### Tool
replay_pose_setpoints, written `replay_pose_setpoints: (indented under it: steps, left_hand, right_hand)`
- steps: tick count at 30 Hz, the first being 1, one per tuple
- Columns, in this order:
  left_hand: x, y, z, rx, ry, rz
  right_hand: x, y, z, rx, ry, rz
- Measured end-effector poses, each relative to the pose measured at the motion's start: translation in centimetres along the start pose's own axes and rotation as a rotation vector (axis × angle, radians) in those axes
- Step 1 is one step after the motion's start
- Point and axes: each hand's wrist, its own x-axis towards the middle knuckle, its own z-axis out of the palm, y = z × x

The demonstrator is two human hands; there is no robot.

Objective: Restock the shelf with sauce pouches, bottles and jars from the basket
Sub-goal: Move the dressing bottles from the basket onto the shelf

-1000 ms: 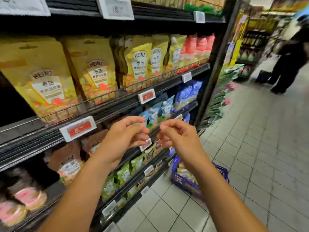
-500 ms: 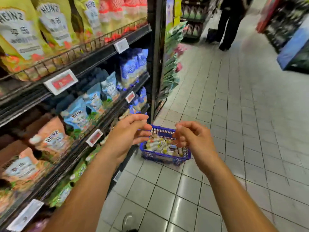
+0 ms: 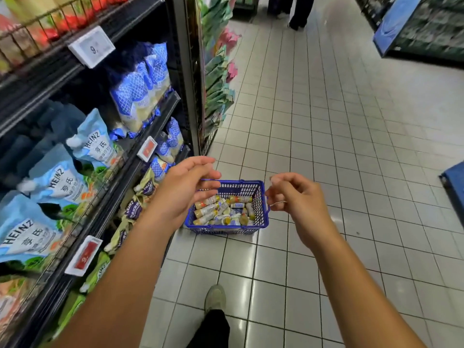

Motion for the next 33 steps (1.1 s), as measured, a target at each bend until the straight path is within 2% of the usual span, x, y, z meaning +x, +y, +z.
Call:
replay_pose_setpoints:
  steps: [13, 25, 33]
  left_hand:
    - [12.1, -0.2, -0.4, 0.012, -0.053, -0.123]
    - [24.6, -3.0, 0.1, 0.029, 0.053, -0.242]
    - [35.9, -8.5, 0.6, 0.06, 0.153, -0.387]
  right_hand:
    - [9.5, 1.6, 1.2, 0.006, 0.146, 0.096]
    - [21.1, 4.6, 0.5, -0.068, 0.103, 0.212]
    - [31.4, 9.5, -0.4, -0.124, 0.046, 0.354]
